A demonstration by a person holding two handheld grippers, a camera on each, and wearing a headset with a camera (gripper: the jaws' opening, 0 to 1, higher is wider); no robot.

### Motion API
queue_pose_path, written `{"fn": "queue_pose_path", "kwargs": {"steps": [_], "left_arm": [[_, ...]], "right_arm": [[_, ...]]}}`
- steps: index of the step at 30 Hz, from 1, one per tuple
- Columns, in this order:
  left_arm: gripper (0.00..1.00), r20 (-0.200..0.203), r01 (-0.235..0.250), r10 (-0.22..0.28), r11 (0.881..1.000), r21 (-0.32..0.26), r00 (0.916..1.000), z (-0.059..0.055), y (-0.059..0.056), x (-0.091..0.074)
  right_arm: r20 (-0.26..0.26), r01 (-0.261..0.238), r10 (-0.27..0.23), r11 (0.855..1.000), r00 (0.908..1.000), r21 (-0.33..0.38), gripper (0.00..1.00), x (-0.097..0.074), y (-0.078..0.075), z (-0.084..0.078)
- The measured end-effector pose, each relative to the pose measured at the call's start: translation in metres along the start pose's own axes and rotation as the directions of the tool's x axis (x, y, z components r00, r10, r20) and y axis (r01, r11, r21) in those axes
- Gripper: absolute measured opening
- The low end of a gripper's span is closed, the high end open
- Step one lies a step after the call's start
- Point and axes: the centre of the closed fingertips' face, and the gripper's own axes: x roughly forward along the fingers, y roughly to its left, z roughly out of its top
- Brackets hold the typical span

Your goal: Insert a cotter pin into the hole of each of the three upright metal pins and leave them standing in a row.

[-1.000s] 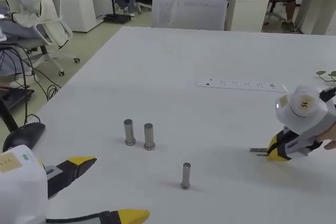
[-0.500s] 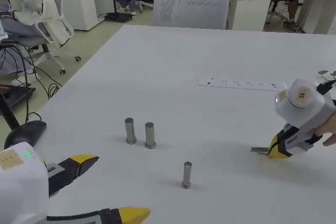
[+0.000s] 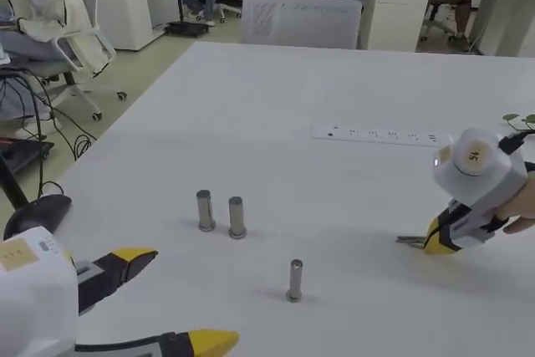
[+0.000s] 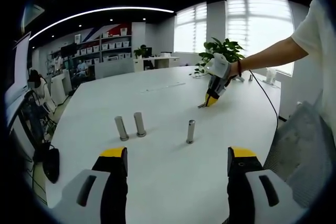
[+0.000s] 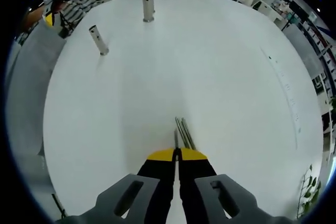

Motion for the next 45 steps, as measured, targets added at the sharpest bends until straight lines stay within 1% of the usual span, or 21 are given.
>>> {"fn": "queue_pose_path", "kwargs": {"steps": [6,10,13,16,19,22,24,27,30,31,33,37,41,45], "left_arm": [[0.77,0.005,0.003,-0.003,1.0,0.001,1.0,0.003,-0.001,0.003],[0.77,0.009,0.017,-0.017,1.0,-0.007,0.9998,0.006,-0.004,0.006],[0.74,0.014,0.032,-0.032,0.999,-0.018,0.9994,0.009,-0.006,0.007],[0.72,0.016,0.054,-0.053,0.998,-0.044,0.9984,0.011,-0.011,0.011],[0.7,0.023,0.069,-0.068,0.996,-0.052,0.9974,0.014,-0.014,0.012],[0.68,0.028,0.085,-0.083,0.993,-0.077,0.9962,0.016,-0.017,0.014],[0.66,0.033,0.096,-0.093,0.991,-0.096,0.9951,0.018,-0.019,0.016],[0.62,0.045,0.112,-0.107,0.985,-0.132,0.9933,0.019,-0.022,0.019],[0.59,0.051,0.12,-0.113,0.981,-0.154,0.9923,0.02,-0.024,0.021],[0.58,0.054,0.125,-0.118,0.977,-0.171,0.9916,0.02,-0.026,0.021],[0.55,0.066,0.133,-0.122,0.973,-0.191,0.9903,0.022,-0.026,0.023],[0.5,0.069,0.145,-0.133,0.966,-0.214,0.9888,0.022,-0.029,0.028],[0.47,0.073,0.17,-0.157,0.956,-0.241,0.985,0.023,-0.037,0.03],[0.4,0.075,0.188,-0.174,0.945,-0.266,0.9819,0.023,-0.044,0.033]], "right_arm": [[0.027,0.016,-0.016,1.0,0.9995,0.013,0.02,-0.007,0.001,0.002],[0.035,0.021,-0.021,1.0,0.9992,-0.014,0.02,-0.011,0.007,0.005],[0.054,0.027,-0.026,0.999,0.9982,-0.033,0.02,-0.015,0.012,0.012],[0.081,0.033,-0.029,0.998,0.9963,-0.053,0.02,-0.019,0.02,0.022],[0.104,0.039,-0.03,0.996,0.9941,-0.077,0.02,-0.023,0.026,0.031],[0.124,0.043,-0.031,0.995,0.9917,-0.095,0.02,-0.027,0.032,0.038],[0.135,0.046,-0.032,0.994,0.9903,-0.102,0.02,-0.028,0.031,0.04],[0.161,0.047,-0.029,0.993,0.9866,-0.107,0.02,-0.031,0.037,0.046],[0.182,0.053,-0.033,0.992,0.9828,-0.11,0.02,-0.034,0.042,0.051],[0.197,0.053,-0.032,0.993,0.9799,-0.103,0.02,-0.035,0.045,0.054],[0.213,0.056,-0.031,0.992,0.9766,-0.113,0.02,-0.036,0.051,0.058],[0.236,0.065,-0.031,0.988,0.9714,-0.139,0.02,-0.04,0.063,0.067],[0.263,0.082,-0.035,0.982,0.9642,-0.171,0.02,-0.045,0.074,0.08],[0.29,0.083,-0.018,0.973,0.957,-0.214,0.02,-0.051,0.09,0.094]]}}
